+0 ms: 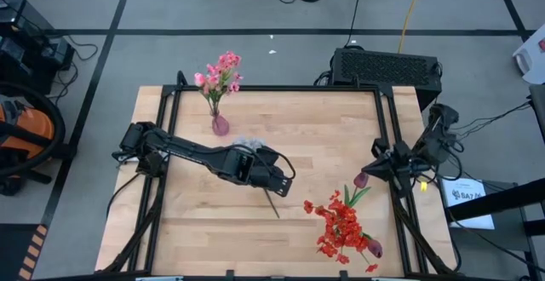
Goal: Sort flowers into vase by color
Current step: Put the white flowers into the pink vase
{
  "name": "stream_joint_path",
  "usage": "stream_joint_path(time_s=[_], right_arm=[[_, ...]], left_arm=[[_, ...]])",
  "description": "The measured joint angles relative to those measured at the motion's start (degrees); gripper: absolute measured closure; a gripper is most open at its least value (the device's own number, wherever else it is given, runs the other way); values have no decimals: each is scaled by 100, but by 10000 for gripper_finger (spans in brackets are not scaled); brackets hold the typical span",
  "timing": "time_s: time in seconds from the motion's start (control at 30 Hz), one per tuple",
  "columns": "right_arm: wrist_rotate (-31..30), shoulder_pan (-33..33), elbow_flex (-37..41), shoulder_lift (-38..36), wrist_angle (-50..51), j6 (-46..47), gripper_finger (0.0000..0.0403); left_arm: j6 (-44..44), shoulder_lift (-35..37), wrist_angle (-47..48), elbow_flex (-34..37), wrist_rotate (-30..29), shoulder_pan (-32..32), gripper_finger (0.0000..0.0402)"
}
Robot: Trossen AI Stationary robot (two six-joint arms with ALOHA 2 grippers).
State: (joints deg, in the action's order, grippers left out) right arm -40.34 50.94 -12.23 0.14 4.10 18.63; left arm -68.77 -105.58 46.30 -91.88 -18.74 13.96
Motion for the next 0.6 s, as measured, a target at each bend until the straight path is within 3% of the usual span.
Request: stream_joint_path(time_s=[0.33,0.6], right_arm=[[911,-1072,545,12,-113,633,403],[1821,-2071,1017,14,-965,700,403]], left_arm=[[3,0,-94,0,-28,0,262],[49,-2,-81,2,-128,-11,262]])
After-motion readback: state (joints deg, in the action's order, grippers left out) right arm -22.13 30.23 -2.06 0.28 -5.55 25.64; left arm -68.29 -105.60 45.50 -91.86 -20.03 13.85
